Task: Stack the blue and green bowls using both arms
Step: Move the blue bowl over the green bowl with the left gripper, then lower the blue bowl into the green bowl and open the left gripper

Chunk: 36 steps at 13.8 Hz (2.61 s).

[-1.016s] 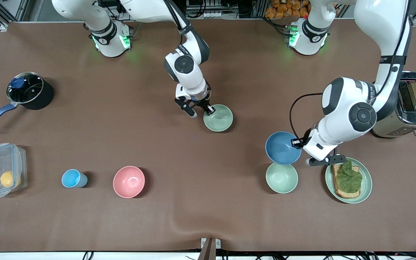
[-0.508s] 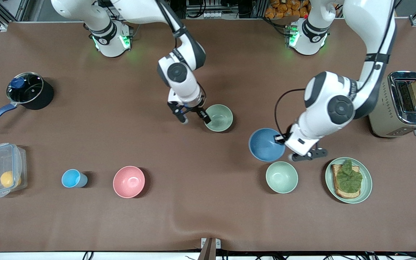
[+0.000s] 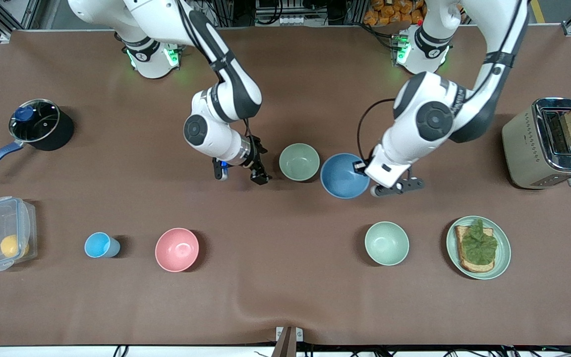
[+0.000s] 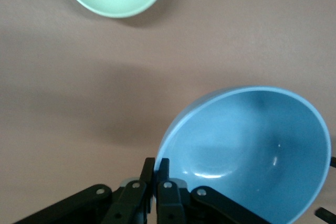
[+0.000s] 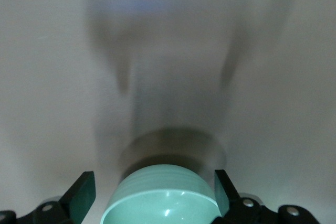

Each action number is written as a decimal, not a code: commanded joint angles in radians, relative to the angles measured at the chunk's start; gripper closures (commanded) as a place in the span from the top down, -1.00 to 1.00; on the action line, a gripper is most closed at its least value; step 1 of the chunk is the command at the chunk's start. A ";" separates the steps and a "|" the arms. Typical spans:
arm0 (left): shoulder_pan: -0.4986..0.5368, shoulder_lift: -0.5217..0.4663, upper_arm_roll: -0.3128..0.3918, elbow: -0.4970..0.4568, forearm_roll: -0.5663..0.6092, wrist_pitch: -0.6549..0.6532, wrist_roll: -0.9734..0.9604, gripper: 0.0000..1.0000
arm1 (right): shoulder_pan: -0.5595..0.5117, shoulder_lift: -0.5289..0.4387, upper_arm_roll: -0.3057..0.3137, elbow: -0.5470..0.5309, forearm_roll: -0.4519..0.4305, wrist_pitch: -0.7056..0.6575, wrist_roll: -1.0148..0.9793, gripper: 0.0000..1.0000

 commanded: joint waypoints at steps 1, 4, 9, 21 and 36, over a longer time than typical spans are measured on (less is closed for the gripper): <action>0.004 -0.021 -0.042 -0.101 -0.019 0.099 -0.059 -1.00 | 0.010 0.067 0.016 0.009 0.156 0.055 -0.056 1.00; -0.042 -0.010 -0.059 -0.125 -0.013 0.125 -0.165 -1.00 | 0.011 0.082 0.016 0.010 0.224 0.060 -0.075 1.00; -0.131 0.037 -0.061 -0.150 -0.012 0.228 -0.321 -1.00 | 0.015 0.082 0.016 0.009 0.227 0.058 -0.076 1.00; -0.178 0.122 -0.061 -0.156 -0.013 0.299 -0.347 -1.00 | 0.013 0.077 0.016 0.001 0.223 0.046 -0.116 1.00; -0.185 0.168 -0.059 -0.155 -0.002 0.365 -0.349 0.96 | 0.015 0.074 0.016 0.001 0.223 0.046 -0.118 1.00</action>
